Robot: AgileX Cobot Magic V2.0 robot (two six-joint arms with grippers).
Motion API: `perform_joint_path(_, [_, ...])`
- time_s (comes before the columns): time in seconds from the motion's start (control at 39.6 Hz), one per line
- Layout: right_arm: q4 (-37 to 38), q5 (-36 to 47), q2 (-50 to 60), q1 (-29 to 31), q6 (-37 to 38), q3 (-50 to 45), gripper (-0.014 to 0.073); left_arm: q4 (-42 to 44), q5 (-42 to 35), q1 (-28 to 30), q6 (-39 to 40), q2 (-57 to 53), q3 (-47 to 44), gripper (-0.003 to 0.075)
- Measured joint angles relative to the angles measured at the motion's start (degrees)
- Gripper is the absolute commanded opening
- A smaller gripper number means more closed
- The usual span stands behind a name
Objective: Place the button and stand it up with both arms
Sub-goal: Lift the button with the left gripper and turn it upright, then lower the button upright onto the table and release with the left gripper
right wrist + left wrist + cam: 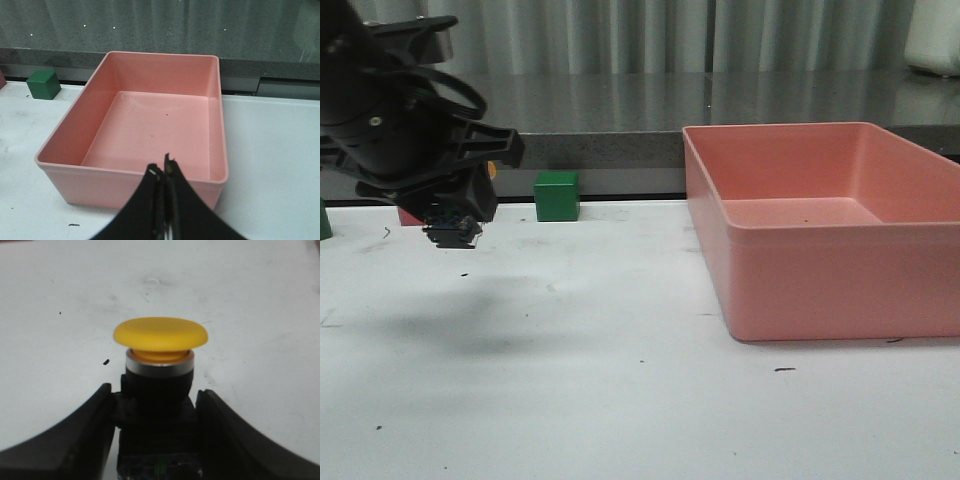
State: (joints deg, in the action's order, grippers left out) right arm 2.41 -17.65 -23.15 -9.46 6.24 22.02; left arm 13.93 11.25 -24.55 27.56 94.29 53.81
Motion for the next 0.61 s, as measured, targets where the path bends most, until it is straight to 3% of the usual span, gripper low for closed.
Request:
perform_joint_path(0.28, [0.00,0.00,0.00,0.00,0.00,0.00,-0.0069,2.48,-30.55,4.77,-0.47,-4.62,-17.85,0.0204])
perform_joint_path(0.48, [0.00,0.00,0.00,0.00,0.00,0.00,-0.0069,2.60,-58.85,11.58,-10.84,-2.48,-28.83,0.0204])
perform_joint_path(0.61, [0.00,0.00,0.00,0.00,0.00,0.00,-0.0069,2.50,-70.88,14.34,-13.82,2.29,-32.37,0.0205])
